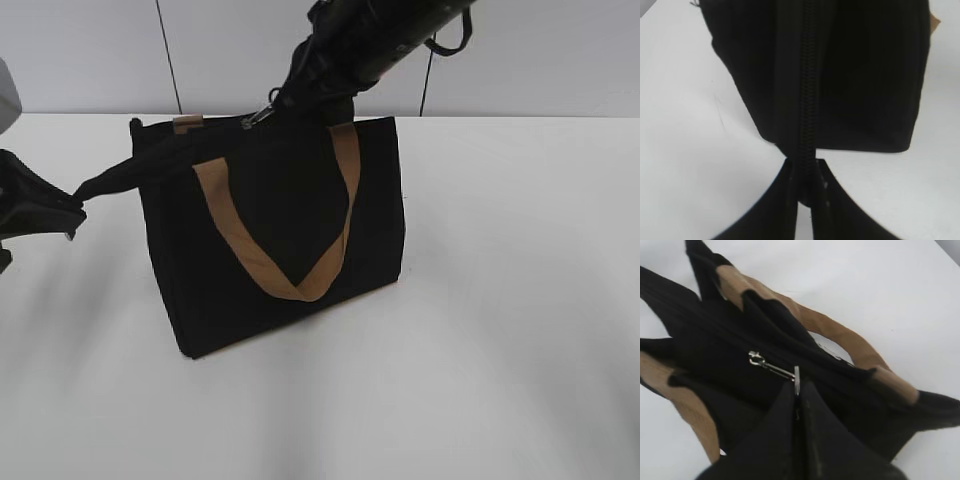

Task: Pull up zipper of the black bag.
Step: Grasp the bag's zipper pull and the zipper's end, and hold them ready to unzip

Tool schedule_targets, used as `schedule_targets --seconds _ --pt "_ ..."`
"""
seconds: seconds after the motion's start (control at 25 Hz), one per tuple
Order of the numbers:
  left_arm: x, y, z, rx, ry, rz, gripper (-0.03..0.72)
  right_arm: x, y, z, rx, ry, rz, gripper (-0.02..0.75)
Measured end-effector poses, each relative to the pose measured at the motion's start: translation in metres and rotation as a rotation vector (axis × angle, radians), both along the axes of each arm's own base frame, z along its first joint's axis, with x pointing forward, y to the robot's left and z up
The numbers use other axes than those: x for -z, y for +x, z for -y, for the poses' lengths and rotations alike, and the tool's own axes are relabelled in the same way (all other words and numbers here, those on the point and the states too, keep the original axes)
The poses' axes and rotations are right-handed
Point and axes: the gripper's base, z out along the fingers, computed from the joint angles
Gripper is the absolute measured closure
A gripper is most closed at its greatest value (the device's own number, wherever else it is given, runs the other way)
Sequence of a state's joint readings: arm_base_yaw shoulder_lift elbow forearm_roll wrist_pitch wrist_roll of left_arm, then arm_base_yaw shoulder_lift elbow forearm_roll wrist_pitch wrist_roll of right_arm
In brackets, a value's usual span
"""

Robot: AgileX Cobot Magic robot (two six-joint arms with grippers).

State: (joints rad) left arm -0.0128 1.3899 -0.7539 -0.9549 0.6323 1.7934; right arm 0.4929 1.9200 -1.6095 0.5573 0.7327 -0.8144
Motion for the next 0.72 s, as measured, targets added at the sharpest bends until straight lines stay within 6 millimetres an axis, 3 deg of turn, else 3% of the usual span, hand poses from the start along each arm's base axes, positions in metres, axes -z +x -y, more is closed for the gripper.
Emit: schedule_targets --seconds 0.44,0.72 --pt "0.000 0.001 0.000 -0.005 0.002 0.004 0.657 -0.002 0.027 0.065 0.134 -0.015 -0.040 0.753" --pt "-0.001 0.001 0.000 -0.012 -0.011 0.005 0.657 -0.005 0.025 0.070 0.109 -0.022 -0.052 0.750"
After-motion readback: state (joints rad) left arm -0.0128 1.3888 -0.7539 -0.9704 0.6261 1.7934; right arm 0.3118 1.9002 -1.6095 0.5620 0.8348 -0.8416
